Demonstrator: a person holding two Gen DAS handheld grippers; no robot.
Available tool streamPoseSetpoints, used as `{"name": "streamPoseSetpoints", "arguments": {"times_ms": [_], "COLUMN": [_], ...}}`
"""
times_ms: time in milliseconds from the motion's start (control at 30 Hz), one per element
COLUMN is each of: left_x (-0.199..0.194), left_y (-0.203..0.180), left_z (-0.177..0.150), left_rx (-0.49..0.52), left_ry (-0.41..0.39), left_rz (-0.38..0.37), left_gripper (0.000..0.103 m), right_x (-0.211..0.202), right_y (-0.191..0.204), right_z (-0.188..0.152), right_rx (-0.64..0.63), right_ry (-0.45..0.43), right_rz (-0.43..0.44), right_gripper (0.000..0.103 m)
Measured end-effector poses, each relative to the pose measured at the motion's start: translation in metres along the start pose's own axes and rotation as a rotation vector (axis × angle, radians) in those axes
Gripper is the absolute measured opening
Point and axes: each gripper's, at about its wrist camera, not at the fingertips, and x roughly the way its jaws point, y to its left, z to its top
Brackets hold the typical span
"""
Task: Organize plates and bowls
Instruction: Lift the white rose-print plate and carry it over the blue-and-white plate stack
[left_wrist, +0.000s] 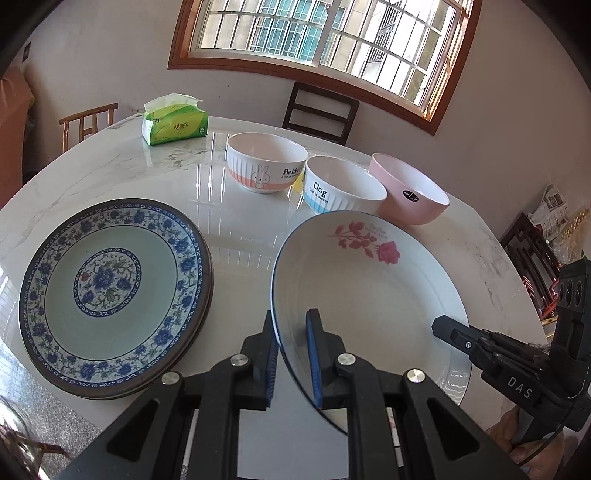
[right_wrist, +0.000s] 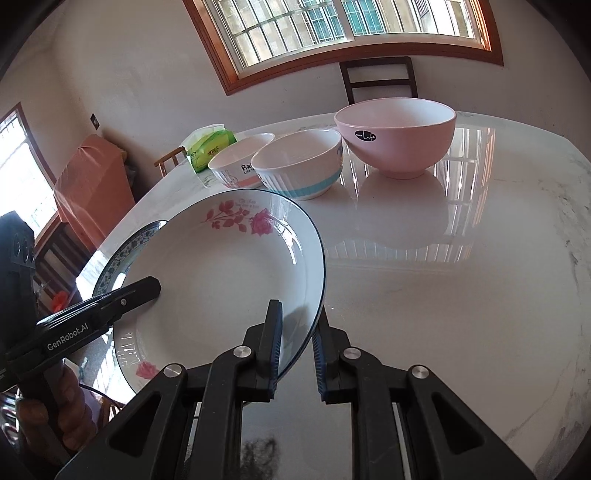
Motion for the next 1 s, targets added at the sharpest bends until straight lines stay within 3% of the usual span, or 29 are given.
{"name": "streamPoseSetpoints", "arguments": {"times_ms": [1000], "left_x": [-0.06], "left_y": [0.08], "left_z": [-0.019], "left_rx": [-0.156], "left_ry": [-0.062], "left_rz": [0.077], "left_gripper": [0.015], "right_x": [0.026], "right_y": [0.087], "right_z": [0.001], "right_rx": [-0.142], "right_ry": [0.042], "right_rz": [0.085], "right_gripper": [0.016]}}
